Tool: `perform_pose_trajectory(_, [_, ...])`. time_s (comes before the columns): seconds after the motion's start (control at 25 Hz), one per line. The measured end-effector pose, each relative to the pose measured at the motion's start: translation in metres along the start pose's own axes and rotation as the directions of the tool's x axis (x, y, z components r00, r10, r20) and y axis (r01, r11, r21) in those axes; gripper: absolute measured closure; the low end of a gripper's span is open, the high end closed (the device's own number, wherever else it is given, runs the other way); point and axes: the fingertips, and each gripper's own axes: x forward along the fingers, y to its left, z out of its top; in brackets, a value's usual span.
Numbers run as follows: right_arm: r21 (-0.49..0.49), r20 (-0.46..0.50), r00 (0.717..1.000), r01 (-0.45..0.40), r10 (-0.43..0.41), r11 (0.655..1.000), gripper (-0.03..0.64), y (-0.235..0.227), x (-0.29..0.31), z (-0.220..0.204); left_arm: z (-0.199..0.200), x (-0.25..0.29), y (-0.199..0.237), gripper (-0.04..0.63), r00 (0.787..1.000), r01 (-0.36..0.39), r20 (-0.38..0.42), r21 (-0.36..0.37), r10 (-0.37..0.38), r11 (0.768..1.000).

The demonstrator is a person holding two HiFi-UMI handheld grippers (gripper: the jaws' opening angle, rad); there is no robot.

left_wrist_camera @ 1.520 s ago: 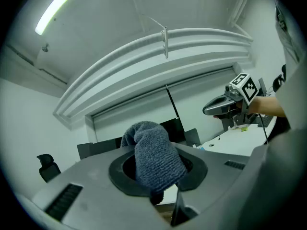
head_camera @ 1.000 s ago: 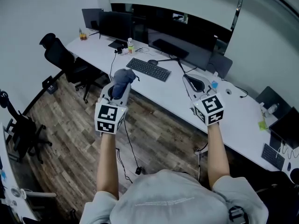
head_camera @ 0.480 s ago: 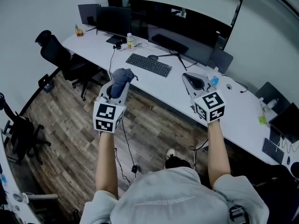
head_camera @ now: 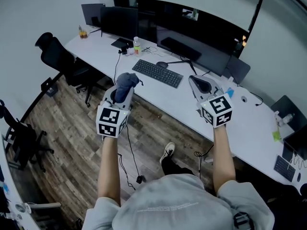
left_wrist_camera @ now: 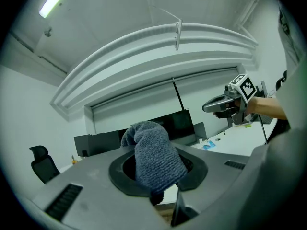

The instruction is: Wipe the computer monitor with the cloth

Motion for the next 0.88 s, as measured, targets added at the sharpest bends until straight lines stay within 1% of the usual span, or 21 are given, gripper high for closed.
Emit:
perform_pose_trajectory(0.12, [-0.015,0.004,1.000,0.012,-0.012,1.000,0.615,-0.028,0.036,-0.007,-0.003,0.041,0.019,0.518,1.000,0.007,0.003,-0.016,-0.007,1.000])
perform_pose_trajectory(0.24, [-0.003,0.025,1.000,0.014,-0.014,1.000,0.615,-0.060,0.071,-0.013,-0.001,0.085,0.038,0.518,1.000,0.017,0.003,-0.024,-0.017,1.000])
perform_pose_trajectory(0.44, [0.000,0.013,1.000,0.008,-0.008,1.000,0.615,-0.112,0.121,-0.030,-0.001,0.158,0.063,0.518,1.000,0.028,0.002,-0.029,-0.028,0.999])
perform_pose_trajectory(0.72, [0.028,-0.019,1.000,0.006,-0.005,1.000,0.617,-0.177,0.170,-0.051,-0.002,0.244,0.084,0.518,0.999,0.032,-0.015,-0.031,-0.032,0.999])
perform_pose_trajectory(0.88, [0.018,-0.029,0.999,0.017,-0.017,1.000,0.617,-0.204,0.191,-0.056,-0.001,0.279,0.094,0.518,0.999,0.041,-0.015,-0.053,-0.042,0.998])
